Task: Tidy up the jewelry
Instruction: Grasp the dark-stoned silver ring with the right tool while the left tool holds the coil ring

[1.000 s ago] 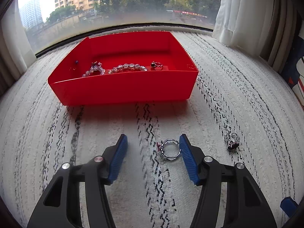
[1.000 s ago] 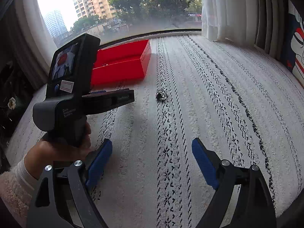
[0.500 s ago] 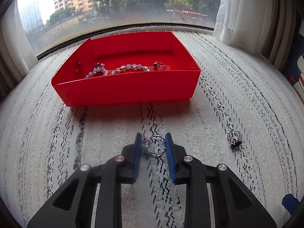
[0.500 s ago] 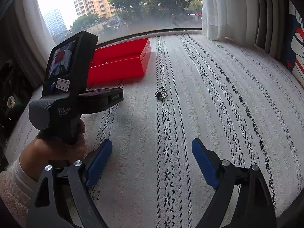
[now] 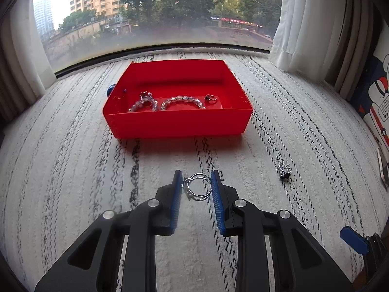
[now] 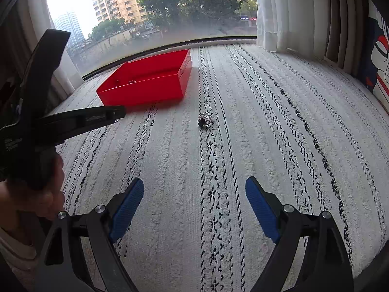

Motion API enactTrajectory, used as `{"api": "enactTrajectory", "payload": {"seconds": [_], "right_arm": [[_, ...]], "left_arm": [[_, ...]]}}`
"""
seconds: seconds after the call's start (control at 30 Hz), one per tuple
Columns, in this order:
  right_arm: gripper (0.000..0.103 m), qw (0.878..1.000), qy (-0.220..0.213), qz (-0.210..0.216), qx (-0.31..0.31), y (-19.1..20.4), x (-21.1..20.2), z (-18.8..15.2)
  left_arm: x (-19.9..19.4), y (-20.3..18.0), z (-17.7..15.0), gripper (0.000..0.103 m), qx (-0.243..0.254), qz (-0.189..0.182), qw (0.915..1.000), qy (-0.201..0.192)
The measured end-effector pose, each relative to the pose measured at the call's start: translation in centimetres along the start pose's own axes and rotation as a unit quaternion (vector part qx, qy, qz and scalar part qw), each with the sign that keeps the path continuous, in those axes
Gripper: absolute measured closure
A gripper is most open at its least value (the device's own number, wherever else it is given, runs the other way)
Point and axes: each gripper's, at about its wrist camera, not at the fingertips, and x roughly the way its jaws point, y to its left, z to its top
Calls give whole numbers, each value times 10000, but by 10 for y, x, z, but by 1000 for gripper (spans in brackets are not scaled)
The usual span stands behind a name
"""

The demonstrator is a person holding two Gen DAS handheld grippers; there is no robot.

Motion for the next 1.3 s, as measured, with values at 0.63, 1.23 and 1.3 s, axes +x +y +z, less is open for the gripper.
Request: {"api": "enactTrajectory", "payload": {"seconds": [0.63,1.23,1.3], "right_arm": [[19,9999,69,-117,-87,17,5,13],[29,9967,506,-637,-36,0,99,81],[36,9962,567,-656,-17,-2,104,80]], "left_arm": [[-44,56,-65,80,-143,9,9999,-52],[-36,61,-66,80,-184,-97,9998,6],[-35,60,-66,80,-172,-106,9998,22]]}}
